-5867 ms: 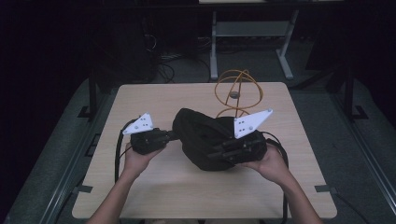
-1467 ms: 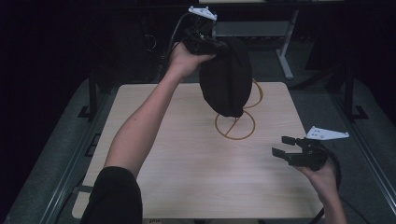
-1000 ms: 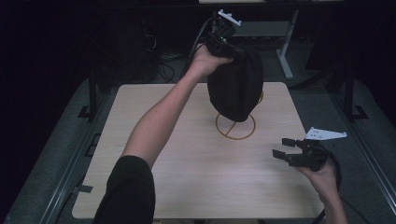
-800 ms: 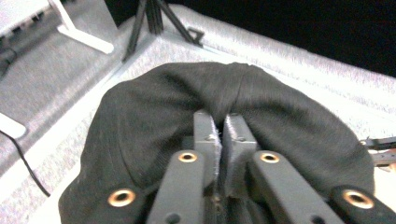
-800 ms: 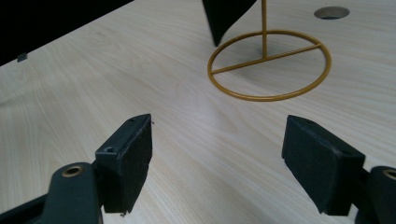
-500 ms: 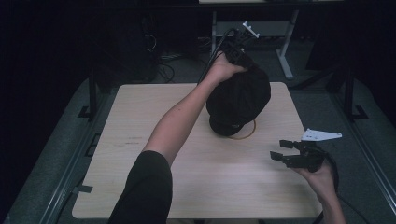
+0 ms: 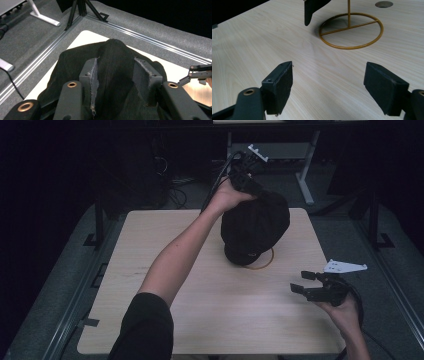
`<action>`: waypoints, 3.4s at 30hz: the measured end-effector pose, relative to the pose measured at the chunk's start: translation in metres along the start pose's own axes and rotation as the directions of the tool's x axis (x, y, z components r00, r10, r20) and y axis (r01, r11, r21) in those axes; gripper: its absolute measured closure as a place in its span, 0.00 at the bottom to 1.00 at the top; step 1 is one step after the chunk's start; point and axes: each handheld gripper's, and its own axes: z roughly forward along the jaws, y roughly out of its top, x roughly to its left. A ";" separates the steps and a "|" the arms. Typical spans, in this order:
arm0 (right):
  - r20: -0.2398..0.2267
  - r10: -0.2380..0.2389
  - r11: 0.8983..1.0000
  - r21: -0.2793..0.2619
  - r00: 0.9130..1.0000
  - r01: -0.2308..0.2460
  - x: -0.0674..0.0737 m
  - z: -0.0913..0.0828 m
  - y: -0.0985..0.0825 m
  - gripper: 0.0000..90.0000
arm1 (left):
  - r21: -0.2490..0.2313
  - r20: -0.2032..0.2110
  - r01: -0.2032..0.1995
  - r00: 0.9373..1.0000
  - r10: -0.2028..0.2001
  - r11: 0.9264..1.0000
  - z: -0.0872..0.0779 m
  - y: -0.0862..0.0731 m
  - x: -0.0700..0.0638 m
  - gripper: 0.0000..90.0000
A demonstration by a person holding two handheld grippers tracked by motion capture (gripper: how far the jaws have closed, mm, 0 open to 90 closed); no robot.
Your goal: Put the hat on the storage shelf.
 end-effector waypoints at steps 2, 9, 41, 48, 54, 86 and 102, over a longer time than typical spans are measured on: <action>0.006 -0.011 1.000 0.003 1.000 0.011 0.001 0.001 0.000 0.26 | -0.007 -0.003 0.008 1.000 -0.008 1.000 -0.004 -0.003 0.000 0.59; 0.022 -0.016 1.000 0.018 1.000 0.016 0.003 0.003 0.001 0.22 | -0.051 -0.042 0.010 0.999 -0.012 0.999 -0.026 -0.019 -0.001 0.55; 0.062 -0.038 0.999 0.039 0.997 0.036 0.016 0.004 0.004 0.22 | -0.109 -0.056 0.096 0.993 -0.102 0.989 -0.079 -0.129 -0.015 0.47; 0.063 -0.056 0.998 0.044 0.996 0.054 0.020 0.005 0.007 0.22 | -0.110 -0.067 0.102 0.992 -0.110 0.989 -0.087 -0.151 -0.026 0.45; 0.056 -0.054 0.998 0.045 0.997 0.052 0.022 0.006 0.008 0.22 | -0.127 -0.076 0.105 0.990 -0.115 0.986 -0.098 -0.163 -0.030 0.44; 0.073 -0.046 0.997 0.068 0.996 0.041 0.024 0.012 0.007 0.23 | -0.172 -0.075 0.134 0.986 -0.149 0.976 -0.129 -0.243 -0.053 0.38; 0.077 -0.033 0.996 0.083 0.996 0.027 0.022 0.016 0.003 0.23 | -0.181 -0.092 0.188 0.974 -0.207 0.965 -0.130 -0.287 -0.049 0.34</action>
